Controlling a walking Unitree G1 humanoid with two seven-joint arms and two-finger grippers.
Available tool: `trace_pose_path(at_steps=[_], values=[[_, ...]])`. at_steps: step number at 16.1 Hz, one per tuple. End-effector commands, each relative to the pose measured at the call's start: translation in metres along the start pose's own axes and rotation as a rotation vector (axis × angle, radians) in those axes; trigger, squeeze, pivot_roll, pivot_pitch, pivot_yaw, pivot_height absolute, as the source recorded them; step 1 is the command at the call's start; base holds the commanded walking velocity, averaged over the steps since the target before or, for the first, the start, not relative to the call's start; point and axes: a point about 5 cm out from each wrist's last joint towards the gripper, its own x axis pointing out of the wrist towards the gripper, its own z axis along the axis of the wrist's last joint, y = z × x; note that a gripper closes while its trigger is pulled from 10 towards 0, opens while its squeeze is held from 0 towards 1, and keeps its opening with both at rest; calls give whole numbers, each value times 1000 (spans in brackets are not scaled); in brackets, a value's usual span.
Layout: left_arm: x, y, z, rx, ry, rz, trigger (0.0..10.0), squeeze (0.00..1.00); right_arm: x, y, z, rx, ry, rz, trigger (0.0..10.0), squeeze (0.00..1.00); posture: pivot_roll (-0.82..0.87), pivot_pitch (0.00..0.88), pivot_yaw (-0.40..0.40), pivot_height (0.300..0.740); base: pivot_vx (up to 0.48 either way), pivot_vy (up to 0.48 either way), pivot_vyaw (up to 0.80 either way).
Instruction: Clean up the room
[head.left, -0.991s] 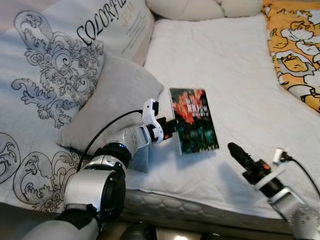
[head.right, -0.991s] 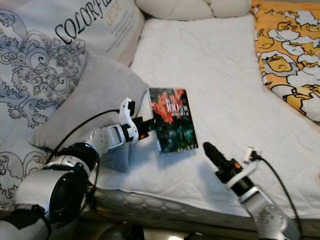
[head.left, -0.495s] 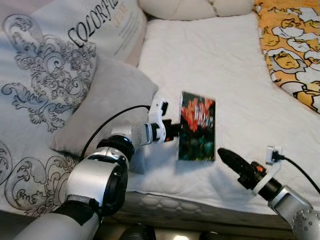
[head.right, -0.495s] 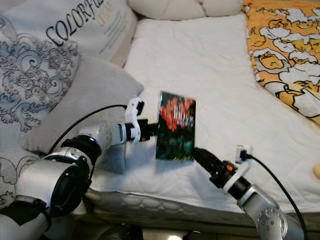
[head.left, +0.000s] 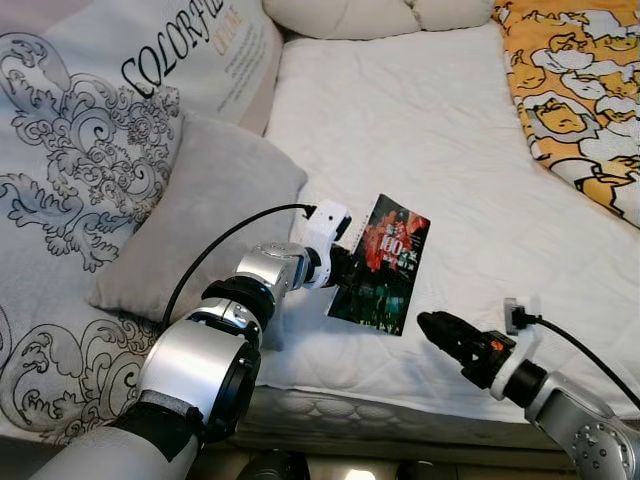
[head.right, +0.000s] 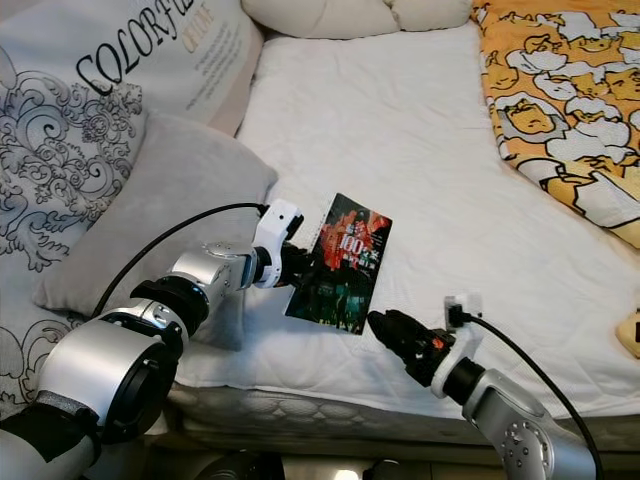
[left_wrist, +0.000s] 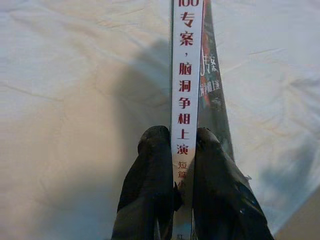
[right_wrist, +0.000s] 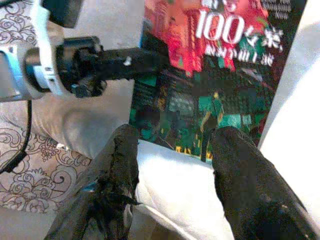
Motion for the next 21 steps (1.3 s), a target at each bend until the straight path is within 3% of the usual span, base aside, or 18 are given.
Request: trace_pose_path(at_steps=[1, 5, 6, 7, 9, 10, 11, 12, 13, 14, 15, 16, 21], values=[[-2, 5, 3, -8, -28, 45, 0, 0, 3, 3, 4, -44, 5, -7, 10000, 0, -231, 89, 120, 740, 0, 0, 0], [-5, 12, -1, -3, -26, 97, 0, 0, 6, 5, 3, -96, 45, -9, 10000, 0, -229, 96, 112, 740, 0, 0, 0], [-5, 12, -2, -4, -25, 103, 1608, 0, 6, 5, 2, -104, 51, -7, 10000, 0, -228, 97, 111, 740, 0, 0, 0], [-5, 14, -2, 37, -13, 113, 9686, 0, 7, 7, 2, -121, 62, -2, 10000, 0, -227, 98, 108, 740, 0, 0, 0], [-7, 18, -1, 104, -16, 162, 10000, 0, 10, 8, 4, -139, 63, -6, 10000, 0, -227, 99, 106, 740, 0, 0, 0], [-8, 19, 0, 134, -17, 175, 10000, 502, 11, 8, 4, -142, 62, -7, 10000, 0, -227, 99, 105, 740, 0, 0, 0], [-8, 19, 0, 139, -18, 182, 10000, 839, 11, 8, 4, -144, 62, -8, 10000, 0, -227, 98, 105, 740, 0, 0, 0], [-8, 20, 0, 141, -18, 191, 10000, 894, 12, 8, 4, -148, 62, -9, 10000, 0, -228, 99, 104, 740, 0, 0, 0], [-8, 21, -1, 154, -15, 206, 10000, 863, 12, 7, 5, -151, 61, -10, 10000, 0, -229, 99, 105, 740, 0, 0, 0], [-8, 21, -1, 161, -13, 216, 10000, 424, 12, 7, 5, -152, 61, -12, 10000, 0, -229, 99, 104, 740, 0, 0, 0], [-8, 21, -2, 159, -12, 215, 10000, 255, 11, 7, 5, -153, 61, -14, 10000, 0, -229, 99, 104, 740, 0, 0, 0], [-8, 21, -3, 156, -10, 213, 10000, 0, 11, 6, 5, -154, 61, -16, 10000, 0, -229, 99, 104, 740, 0, 0, 0], [-8, 23, -12, 113, 11, 224, 10000, 0, 11, 6, 6, -159, 56, -23, 10000, 0, -230, 99, 105, 740, 0, 0, 0]])
